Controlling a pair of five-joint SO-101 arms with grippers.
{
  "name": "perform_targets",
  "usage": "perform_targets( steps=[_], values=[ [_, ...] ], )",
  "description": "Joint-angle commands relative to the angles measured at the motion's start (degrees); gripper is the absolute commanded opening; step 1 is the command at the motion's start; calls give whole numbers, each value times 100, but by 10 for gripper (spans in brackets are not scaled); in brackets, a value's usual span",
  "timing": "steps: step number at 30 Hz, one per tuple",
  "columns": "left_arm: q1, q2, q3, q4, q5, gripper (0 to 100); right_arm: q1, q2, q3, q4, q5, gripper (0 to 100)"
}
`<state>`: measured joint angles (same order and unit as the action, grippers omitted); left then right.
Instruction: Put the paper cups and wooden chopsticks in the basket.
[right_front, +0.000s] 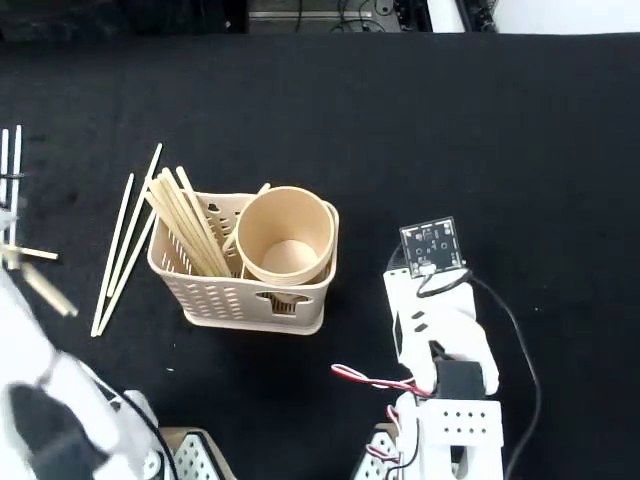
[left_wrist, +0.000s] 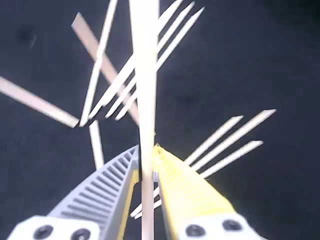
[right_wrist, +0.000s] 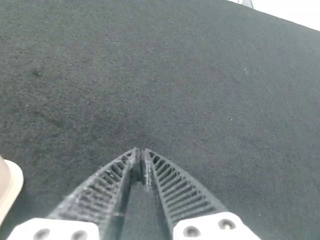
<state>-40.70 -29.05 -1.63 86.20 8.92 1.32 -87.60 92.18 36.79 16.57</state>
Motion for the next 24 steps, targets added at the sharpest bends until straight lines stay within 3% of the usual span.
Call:
perform_targets(
  steps=[1, 6, 11, 18, 24],
  values=[
    [989, -1916, -31, -527, -9, 29, -53, -48, -84, -9, 62, 13],
    [2527, -3525, 330, -1890, 0, 28, -44, -48, -92, -9, 62, 13],
    [4031, -4501, 1666, -2734, 0, 28, -26, -48, -92, -9, 62, 13],
    [4215, -5020, 4505, -3912, 0, 28, -18, -48, -110, -9, 62, 13],
    [4259, -5486, 6114, -5160, 0, 28, -18, -48, -110, -9, 70, 13]
  ],
)
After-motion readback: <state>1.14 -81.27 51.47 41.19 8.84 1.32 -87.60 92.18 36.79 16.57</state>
